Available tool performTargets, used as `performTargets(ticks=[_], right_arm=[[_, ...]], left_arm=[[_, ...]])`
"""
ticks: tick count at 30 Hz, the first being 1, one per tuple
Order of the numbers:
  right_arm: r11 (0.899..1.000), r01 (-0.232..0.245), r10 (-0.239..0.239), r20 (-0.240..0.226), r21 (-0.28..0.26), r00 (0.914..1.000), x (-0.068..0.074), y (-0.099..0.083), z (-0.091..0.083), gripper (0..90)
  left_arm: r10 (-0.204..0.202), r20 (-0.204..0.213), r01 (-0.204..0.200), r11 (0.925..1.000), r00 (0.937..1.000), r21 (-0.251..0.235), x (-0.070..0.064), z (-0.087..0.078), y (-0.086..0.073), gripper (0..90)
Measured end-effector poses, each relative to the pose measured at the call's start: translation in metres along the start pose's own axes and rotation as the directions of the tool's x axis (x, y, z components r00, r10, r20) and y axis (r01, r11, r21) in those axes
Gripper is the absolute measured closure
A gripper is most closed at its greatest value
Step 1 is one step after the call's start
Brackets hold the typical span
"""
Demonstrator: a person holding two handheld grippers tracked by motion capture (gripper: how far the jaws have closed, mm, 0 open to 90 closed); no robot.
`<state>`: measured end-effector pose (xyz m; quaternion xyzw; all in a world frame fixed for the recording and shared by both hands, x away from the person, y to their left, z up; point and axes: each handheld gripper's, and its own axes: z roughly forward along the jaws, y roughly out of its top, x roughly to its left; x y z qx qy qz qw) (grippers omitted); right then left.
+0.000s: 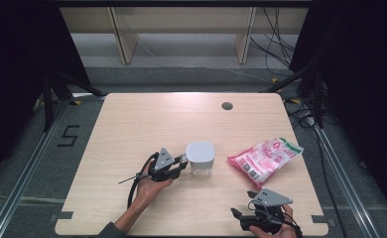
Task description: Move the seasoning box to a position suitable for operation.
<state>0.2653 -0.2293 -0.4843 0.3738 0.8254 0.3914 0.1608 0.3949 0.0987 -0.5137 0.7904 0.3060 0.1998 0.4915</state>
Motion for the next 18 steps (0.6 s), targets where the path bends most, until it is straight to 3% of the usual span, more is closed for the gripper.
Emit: performTargets(ticks=[3,9,12,14,15,18], right_arm=[[1.0,0.005,-0.005,0.006,-0.003,1.0,0.0,-0.0002,-0.0007,21.9],[1.0,-0.003,0.003,-0.003,-0.001,1.0,0.0004,0.0004,0.0001,21.9],[1.0,0.018,-0.018,0.011,-0.01,0.9998,-0.0014,0.0003,0.0004,21.9],[1.0,0.007,-0.007,-0.017,-0.005,0.9998,-0.0014,0.0003,0.0009,21.9],[1.0,-0.016,0.016,-0.008,0.008,0.9998,0.0003,0.0,-0.001,21.9],[1.0,-0.014,0.014,-0.006,-0.006,0.9999,-0.0017,-0.0002,-0.0002,21.8]], left_arm=[[0.014,0.026,-0.014,0.9999,0.9996,0.001,0.0045,0.0017,0.0012,69.8],[-0.007,0.02,0.007,1.0,0.9998,-0.006,0.0049,0.0031,0.0007,69.9],[-0.008,0.018,0.008,1.0,0.9998,-0.005,0.005,0.0033,0.001,69.8],[-0.015,0.013,0.015,0.9999,0.9998,-0.003,0.0044,0.0036,0.0011,69.8],[-0.016,0.018,0.016,0.9999,0.9997,-0.007,0.0048,0.0041,0.0009,69.9],[-0.017,0.008,0.017,0.9993,0.9998,-0.033,0.0045,0.005,-0.0017,70.2]])
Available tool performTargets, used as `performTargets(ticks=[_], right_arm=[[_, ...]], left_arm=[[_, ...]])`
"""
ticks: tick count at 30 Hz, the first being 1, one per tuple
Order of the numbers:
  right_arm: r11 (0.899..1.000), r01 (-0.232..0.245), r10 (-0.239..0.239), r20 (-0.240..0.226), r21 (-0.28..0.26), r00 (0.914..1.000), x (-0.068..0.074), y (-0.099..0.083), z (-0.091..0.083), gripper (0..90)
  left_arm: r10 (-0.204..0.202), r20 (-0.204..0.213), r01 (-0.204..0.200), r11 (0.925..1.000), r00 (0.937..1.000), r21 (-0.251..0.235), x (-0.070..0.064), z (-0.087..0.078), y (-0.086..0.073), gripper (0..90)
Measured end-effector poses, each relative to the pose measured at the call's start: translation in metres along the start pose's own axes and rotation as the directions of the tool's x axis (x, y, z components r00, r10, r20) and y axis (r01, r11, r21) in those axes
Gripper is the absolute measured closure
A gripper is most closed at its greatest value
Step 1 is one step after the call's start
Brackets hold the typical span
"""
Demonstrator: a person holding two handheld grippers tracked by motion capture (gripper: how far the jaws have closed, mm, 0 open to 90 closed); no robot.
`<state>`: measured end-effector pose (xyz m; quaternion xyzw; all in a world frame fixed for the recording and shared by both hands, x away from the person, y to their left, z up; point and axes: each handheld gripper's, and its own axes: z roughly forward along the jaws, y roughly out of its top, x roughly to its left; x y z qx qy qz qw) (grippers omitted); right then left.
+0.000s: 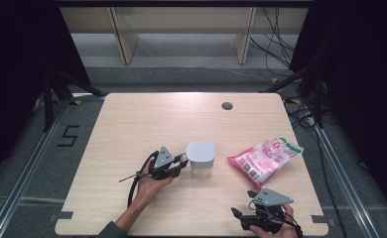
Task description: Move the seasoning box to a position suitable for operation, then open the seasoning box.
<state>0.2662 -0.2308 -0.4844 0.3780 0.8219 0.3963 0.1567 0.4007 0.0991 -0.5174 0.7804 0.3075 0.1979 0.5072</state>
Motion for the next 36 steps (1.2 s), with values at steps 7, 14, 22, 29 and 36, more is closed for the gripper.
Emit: performTargets(ticks=[7,14,22,29,36], right_arm=[[1.0,0.018,-0.018,0.009,-0.005,0.9998,-0.004,0.0,0.0,21.9],[1.0,0.004,-0.005,0.022,0.009,0.9998,-0.01,-0.003,0.001,22.1],[1.0,0.001,-0.001,0.017,0.006,0.9999,-0.009,-0.003,0.001,22.1],[1.0,-0.011,0.01,0.018,0.012,0.9998,-0.008,-0.003,0.001,22.0],[1.0,0.027,-0.027,0.02,0.002,0.9994,-0.01,-0.002,0.003,21.1]], left_arm=[[0.01,0.043,-0.01,0.9999,0.999,0.004,-0.002,-0.003,0.0,69.8],[0.014,0.045,-0.015,0.9997,0.9989,0.021,-0.001,-0.004,0.001,69.9],[-0.012,0.057,0.011,0.9996,0.9983,0.025,0.002,-0.005,0.001,68.1],[-0.041,0.051,0.039,0.9988,0.9979,0.029,0.005,-0.016,0.002,48.9],[-0.069,0.073,0.066,0.9969,0.995,0.042,0.003,-0.037,0.008,37.2]])
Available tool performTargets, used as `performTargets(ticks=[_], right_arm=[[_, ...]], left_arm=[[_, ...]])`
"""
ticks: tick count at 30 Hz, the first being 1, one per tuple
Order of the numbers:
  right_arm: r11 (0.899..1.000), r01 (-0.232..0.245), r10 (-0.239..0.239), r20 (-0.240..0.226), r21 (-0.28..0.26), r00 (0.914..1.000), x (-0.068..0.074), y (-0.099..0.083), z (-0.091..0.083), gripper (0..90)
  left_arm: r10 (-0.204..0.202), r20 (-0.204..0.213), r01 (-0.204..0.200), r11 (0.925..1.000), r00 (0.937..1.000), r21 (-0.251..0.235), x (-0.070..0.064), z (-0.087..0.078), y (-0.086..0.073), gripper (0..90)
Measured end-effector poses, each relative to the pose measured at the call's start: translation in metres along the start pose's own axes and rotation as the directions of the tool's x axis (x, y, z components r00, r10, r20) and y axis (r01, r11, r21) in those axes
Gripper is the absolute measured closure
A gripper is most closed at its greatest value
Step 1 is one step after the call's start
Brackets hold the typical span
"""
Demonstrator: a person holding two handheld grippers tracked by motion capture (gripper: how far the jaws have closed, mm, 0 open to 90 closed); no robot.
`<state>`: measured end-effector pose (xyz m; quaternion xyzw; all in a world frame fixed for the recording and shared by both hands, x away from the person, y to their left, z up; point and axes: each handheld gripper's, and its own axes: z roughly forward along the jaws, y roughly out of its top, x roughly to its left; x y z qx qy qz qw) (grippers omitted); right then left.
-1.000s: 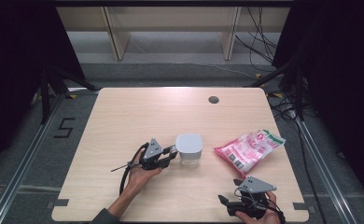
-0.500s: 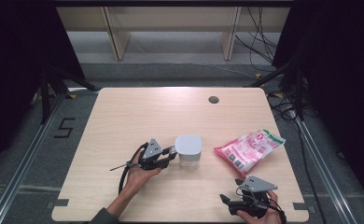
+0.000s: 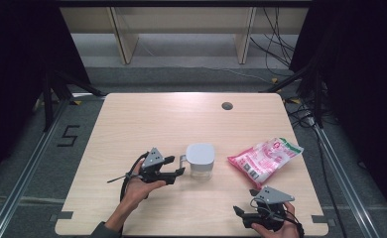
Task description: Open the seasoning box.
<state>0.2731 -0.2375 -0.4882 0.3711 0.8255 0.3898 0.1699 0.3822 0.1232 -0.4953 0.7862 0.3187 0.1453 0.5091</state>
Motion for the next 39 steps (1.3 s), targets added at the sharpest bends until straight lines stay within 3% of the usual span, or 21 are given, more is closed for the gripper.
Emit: performTargets(ticks=[5,6,7,9,10,11,12,13,14,16,18,21,25,26,28,33,35,36,39], right_arm=[[1.0,0.0,0.0,-0.018,0.0,0.9998,0.001,0.0,0.0,21.0],[1.0,0.021,-0.021,-0.01,-0.004,0.9997,-0.001,0.0,-0.001,20.9],[1.0,-0.003,0.003,-0.015,-0.009,0.9999,0.0,0.0,-0.001,20.3],[1.0,-0.02,0.019,-0.01,-0.011,0.9998,0.001,0.001,-0.001,19.2],[1.0,0.026,-0.026,-0.009,-0.015,0.9996,-0.001,0.001,-0.001,19.1],[1.0,0.026,-0.026,-0.009,-0.015,0.9996,-0.001,0.001,-0.001,19.1],[1.0,-0.016,0.016,-0.005,-0.003,0.9999,0.003,0.001,-0.002,18.7],[1.0,-0.016,0.016,-0.005,-0.003,0.9999,0.003,0.001,-0.002,18.7],[1.0,0.0,0.0,0.013,-0.03,0.9999,0.0,0.001,-0.001,18.3],[1.0,-0.01,0.011,0.007,-0.018,0.9999,-0.001,0.0,-0.001,18.4],[1.0,0.005,-0.005,0.017,-0.028,0.9998,-0.002,0.0,-0.001,18.5],[1.0,0.0,0.0,0.006,-0.02,1.0,-0.001,0.0,0.0,18.9],[1.0,0.007,-0.007,0.008,-0.02,0.9999,-0.001,0.001,0.002,19.2],[1.0,-0.026,0.026,0.001,-0.002,0.9997,0.002,0.001,0.001,19.2],[1.0,-0.011,0.011,0.004,-0.019,0.9999,0.001,0.001,0.002,19.6],[1.0,0.004,-0.004,0.009,-0.015,0.9999,0.0,0.002,0.002,19.6],[1.0,-0.012,0.012,0.005,-0.017,0.9999,0.001,0.002,0.002,19.7],[1.0,0.011,-0.01,0.009,-0.014,0.9999,-0.001,0.002,0.002,19.7],[1.0,0.01,-0.01,0.008,-0.015,0.9999,-0.001,0.002,0.002,19.6]], left_arm=[[0.034,0.009,-0.034,0.9993,0.9994,-0.019,-0.004,-0.017,0.006,44.0],[0.032,0.01,-0.031,0.999,0.9994,-0.033,-0.005,-0.021,0.007,46.5],[0.042,0.018,-0.041,0.998,0.999,-0.048,-0.004,-0.023,0.008,50.6],[0.045,-0.001,-0.045,0.996,0.999,-0.077,-0.004,-0.029,0.011,63.1],[0.056,-0.044,-0.061,0.9917,0.9974,-0.113,-0.003,-0.032,0.013,69.8],[0.056,-0.044,-0.061,0.9917,0.9974,-0.113,-0.003,-0.032,0.013,73.7],[0.065,-0.075,-0.074,0.9894,0.995,-0.125,-0.002,-0.034,0.018,77.0],[0.065,-0.075,-0.074,0.9894,0.995,-0.125,-0.002,-0.034,0.018,78.9],[0.046,-0.066,-0.055,0.9883,0.9967,-0.142,-0.002,-0.034,0.02,80.0],[-0.008,-0.03,0.003,0.9857,0.9995,-0.168,-0.001,-0.034,0.026,81.4],[-0.009,-0.031,0.004,0.9858,0.9995,-0.168,-0.003,-0.034,0.028,82.6],[0.028,-0.049,-0.035,0.9867,0.9984,-0.159,-0.01,-0.031,0.035,86.1],[0.037,-0.017,-0.039,0.9863,0.9992,-0.16,-0.015,-0.023,0.042,88.4],[0.048,-0.008,-0.049,0.9852,0.9988,-0.164,-0.017,-0.021,0.044,88.6],[0.071,-0.012,-0.072,0.9852,0.9974,-0.156,-0.02,-0.02,0.047,88.6],[0.058,-0.011,-0.059,0.9854,0.9982,-0.159,-0.017,-0.013,0.055,87.9],[0.05,0.0,-0.049,0.9869,0.9988,-0.154,-0.016,-0.008,0.056,87.5],[0.051,-0.004,-0.051,0.9893,0.9987,-0.137,-0.016,-0.004,0.057,87.5],[0.051,0.002,-0.051,0.9903,0.9987,-0.13,-0.016,0.0,0.058,87.4]])
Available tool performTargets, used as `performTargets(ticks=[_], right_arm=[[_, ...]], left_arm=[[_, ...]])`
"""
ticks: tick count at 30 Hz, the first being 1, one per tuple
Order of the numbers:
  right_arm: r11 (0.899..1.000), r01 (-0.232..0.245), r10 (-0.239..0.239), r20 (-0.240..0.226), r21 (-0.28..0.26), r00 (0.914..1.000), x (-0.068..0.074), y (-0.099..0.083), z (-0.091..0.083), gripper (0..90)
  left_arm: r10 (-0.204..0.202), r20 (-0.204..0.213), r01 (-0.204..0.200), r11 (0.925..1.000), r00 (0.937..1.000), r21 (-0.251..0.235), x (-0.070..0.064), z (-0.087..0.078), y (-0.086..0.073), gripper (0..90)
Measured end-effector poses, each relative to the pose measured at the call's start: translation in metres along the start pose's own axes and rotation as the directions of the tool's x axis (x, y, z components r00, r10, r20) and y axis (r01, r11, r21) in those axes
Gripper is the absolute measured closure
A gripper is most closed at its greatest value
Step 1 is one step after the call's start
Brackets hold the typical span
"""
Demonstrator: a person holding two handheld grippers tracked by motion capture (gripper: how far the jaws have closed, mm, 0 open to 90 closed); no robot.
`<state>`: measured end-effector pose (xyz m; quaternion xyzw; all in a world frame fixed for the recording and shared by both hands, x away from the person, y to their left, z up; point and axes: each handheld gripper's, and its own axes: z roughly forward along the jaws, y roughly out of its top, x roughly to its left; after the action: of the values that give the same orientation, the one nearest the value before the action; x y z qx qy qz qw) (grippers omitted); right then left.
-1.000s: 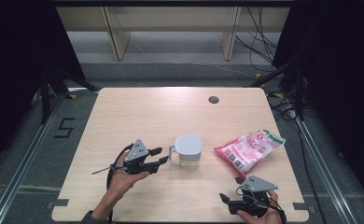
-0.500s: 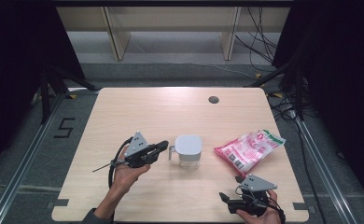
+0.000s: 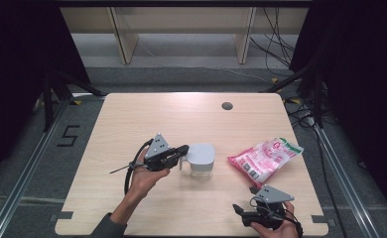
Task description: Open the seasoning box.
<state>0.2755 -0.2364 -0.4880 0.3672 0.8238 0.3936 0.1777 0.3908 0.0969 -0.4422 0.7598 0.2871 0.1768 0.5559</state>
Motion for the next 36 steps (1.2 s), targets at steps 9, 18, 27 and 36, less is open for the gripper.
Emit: performTargets(ticks=[9,18,27,36], right_arm=[[1.0,0.019,-0.019,-0.028,-0.01,0.9994,0.001,0.002,0.002,18.8],[0.997,0.042,-0.041,0.028,-0.06,0.9988,0.001,0.007,0.003,20.3],[0.995,0.061,-0.061,-0.005,-0.074,0.9981,-0.001,0.023,0.016,29.5],[0.984,0.117,-0.118,-0.002,-0.132,0.993,-0.011,0.045,0.029,61.4]], left_arm=[[0.0,0.002,0.0,1.0,1.0,0.008,0.005,0.002,-0.003,86.3],[-0.023,0.006,0.023,0.9997,0.9997,0.002,0.007,0.001,-0.005,86.1],[-0.031,0.007,0.031,0.9995,0.9995,-0.002,0.007,0.0,-0.006,86.1],[-0.018,0.007,0.018,0.9998,0.9998,-0.004,0.008,0.0,-0.006,85.7]])
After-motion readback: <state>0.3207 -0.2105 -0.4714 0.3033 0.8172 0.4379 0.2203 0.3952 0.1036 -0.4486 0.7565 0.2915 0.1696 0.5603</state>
